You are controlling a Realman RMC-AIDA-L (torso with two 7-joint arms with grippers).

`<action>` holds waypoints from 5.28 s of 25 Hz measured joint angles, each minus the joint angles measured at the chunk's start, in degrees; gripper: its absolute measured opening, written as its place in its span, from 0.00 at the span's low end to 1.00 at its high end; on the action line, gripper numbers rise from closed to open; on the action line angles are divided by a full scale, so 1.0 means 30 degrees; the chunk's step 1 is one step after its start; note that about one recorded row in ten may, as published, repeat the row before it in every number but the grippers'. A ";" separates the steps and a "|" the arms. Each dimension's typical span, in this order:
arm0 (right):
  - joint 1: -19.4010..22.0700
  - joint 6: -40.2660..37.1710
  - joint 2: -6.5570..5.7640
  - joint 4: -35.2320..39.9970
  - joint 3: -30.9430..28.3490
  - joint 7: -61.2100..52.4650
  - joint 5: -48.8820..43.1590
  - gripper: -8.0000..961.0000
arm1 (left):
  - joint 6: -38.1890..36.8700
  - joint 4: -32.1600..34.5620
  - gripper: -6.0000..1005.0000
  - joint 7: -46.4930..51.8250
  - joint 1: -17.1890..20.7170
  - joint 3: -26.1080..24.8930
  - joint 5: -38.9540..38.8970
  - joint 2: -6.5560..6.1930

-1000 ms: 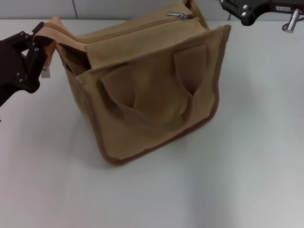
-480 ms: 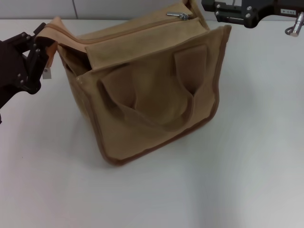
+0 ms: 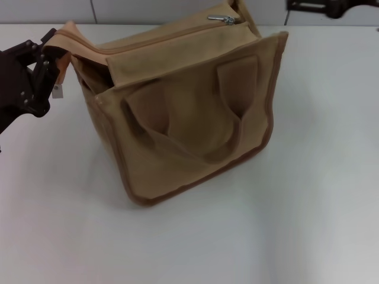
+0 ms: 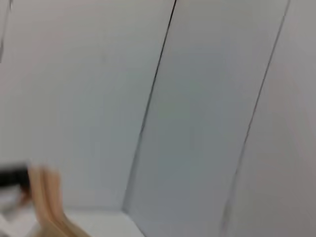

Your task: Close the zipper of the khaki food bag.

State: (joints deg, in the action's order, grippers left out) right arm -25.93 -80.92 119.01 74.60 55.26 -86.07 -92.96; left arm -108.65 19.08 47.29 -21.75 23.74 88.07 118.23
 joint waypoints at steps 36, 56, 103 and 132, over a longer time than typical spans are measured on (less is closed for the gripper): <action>0.0668 -1.0003 -0.0558 -1.3502 -0.2961 0.6452 -0.4631 0.80 | 0.0708 0.1887 0.13 0.3345 0.0021 0.1248 0.0417 -0.0533; 0.1021 -0.9946 -0.0610 -1.3529 -0.2997 0.6361 -0.4698 0.80 | -0.1055 0.9639 0.72 1.0924 0.0498 0.4035 0.2127 -0.1933; 0.0848 -0.6753 -0.0024 -1.5744 -0.2748 0.9021 -0.6431 0.80 | 0.3073 0.1068 0.81 0.3610 -0.0964 1.1245 0.4694 0.0025; 0.0848 -0.6947 -0.0003 -1.6224 -0.2749 0.9472 -0.6418 0.80 | 0.3178 0.1023 0.81 0.3466 -0.0835 1.1248 0.4863 0.0022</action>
State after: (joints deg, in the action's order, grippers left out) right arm -23.38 -101.76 119.00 25.93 47.02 -57.65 -112.21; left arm -99.11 22.15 57.69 -24.25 57.48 102.66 118.29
